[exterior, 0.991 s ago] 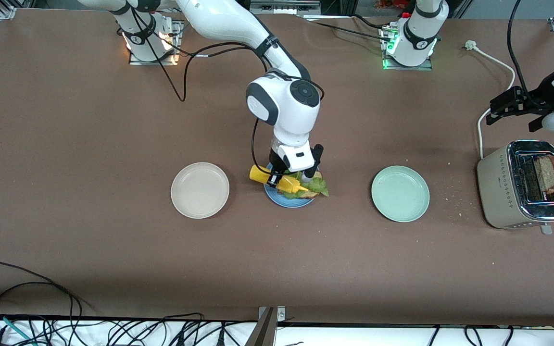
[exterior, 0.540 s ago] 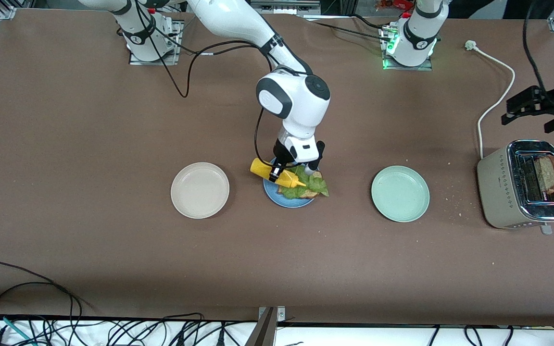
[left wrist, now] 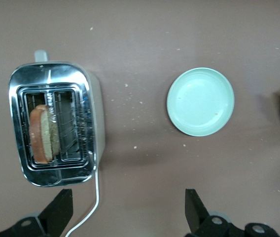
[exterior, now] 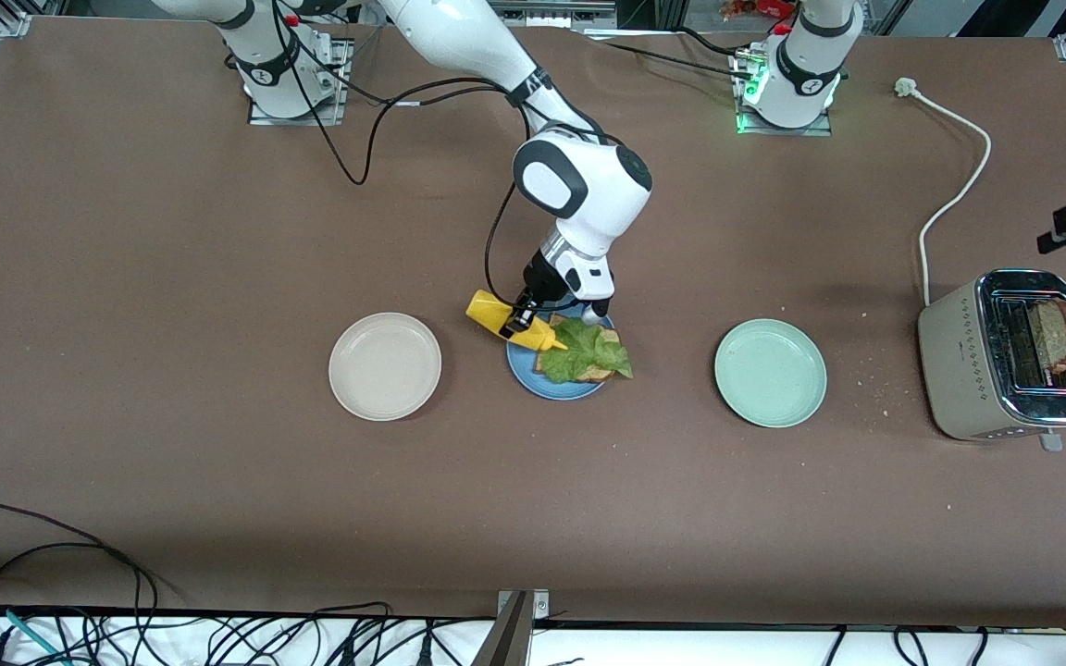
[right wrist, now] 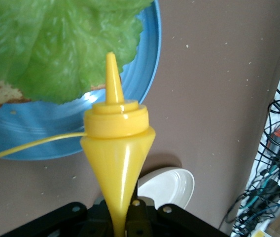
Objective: Make sandwich in blue plate with both arms
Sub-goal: 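Tilt the mustard bottle nozzle down over the lettuce with the right gripper, then carry the mustard back while the left gripper grasps toaster bread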
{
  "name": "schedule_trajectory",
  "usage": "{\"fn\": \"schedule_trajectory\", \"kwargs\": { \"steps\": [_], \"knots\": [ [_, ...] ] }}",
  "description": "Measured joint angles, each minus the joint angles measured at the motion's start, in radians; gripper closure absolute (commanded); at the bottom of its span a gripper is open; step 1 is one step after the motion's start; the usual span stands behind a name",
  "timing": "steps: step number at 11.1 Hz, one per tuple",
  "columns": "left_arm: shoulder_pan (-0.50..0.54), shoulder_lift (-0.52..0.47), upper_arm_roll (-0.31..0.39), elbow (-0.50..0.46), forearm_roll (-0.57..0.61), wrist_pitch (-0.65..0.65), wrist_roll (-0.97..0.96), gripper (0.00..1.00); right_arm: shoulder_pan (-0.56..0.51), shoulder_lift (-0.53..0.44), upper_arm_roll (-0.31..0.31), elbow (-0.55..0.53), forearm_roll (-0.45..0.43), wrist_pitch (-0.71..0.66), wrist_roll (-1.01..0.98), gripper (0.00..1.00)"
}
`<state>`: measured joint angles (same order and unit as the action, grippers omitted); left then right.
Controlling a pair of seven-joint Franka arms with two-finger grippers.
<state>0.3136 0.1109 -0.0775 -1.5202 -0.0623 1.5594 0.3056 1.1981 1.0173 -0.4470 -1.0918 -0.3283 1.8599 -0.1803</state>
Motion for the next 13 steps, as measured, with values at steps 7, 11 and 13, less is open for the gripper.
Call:
{"fn": "schedule_trajectory", "kwargs": {
  "steps": [7, 11, 13],
  "knots": [
    [0.110, 0.210, 0.001, 0.002, 0.162, 0.249, 0.083, 0.00, 0.021, 0.008, -0.006, 0.003, -0.025, -0.029, 0.009, 1.00],
    [0.142, 0.303, 0.000, 0.002, 0.163, 0.276, 0.132, 0.41, 0.005, -0.082, -0.034, 0.018, 0.042, -0.061, 0.001, 1.00],
    [0.143, 0.332, 0.000, 0.001, 0.163, 0.276, 0.133, 0.71, -0.045, -0.179, -0.040, 0.022, 0.132, -0.102, -0.060, 1.00]
  ]
}}
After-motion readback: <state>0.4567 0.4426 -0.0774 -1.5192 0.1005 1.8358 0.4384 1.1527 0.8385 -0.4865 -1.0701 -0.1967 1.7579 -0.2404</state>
